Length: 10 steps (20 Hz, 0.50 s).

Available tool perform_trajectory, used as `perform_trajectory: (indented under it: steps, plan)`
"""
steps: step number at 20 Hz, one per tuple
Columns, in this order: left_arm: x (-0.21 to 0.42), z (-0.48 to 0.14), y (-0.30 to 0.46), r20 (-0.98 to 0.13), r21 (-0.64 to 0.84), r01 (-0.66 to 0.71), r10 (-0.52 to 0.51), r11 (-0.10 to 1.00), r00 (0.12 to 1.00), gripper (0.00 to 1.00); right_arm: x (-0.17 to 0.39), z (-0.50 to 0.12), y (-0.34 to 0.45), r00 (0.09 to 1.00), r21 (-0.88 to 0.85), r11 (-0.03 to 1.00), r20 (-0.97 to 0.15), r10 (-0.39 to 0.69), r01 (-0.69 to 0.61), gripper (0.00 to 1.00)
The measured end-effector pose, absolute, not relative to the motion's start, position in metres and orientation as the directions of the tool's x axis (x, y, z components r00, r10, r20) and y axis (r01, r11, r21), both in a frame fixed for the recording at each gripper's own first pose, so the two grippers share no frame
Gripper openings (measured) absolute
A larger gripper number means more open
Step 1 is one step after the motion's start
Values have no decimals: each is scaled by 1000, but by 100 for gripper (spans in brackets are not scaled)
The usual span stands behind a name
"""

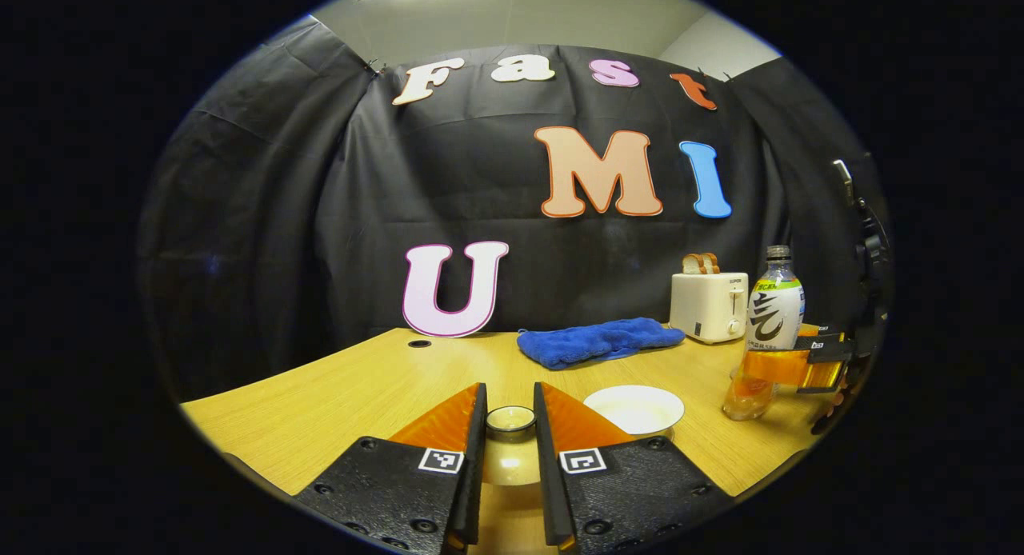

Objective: Open the teacup lid with one hand, grasp the water bottle and pour water into the teacup with the other hand; after pouring, place the water bottle on the coaster and then close the teacup lid.

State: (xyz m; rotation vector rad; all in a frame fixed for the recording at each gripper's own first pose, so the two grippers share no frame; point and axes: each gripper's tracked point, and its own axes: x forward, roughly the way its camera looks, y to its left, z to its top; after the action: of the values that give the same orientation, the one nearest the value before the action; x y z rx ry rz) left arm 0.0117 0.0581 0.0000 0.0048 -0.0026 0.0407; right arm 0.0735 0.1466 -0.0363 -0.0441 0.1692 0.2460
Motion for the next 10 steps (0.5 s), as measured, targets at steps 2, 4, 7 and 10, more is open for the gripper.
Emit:
perform_trajectory:
  steps: [2,4,7,10]
  plan:
    - [12,0,61,3,5,-45,45,999,999,29,75,-38,141,964,-45,976,-173,204,-214,64]
    - [14,0,64,3,5,-49,49,999,999,29,76,-36,140,970,-73,979,-169,175,-189,54]
    - [13,-1,65,2,5,-50,50,999,999,29,75,-29,142,979,-211,963,-145,142,-171,53]
    - [14,-1,71,1,5,-61,61,998,998,29,70,-9,153,984,-332,928,-110,141,-170,53]
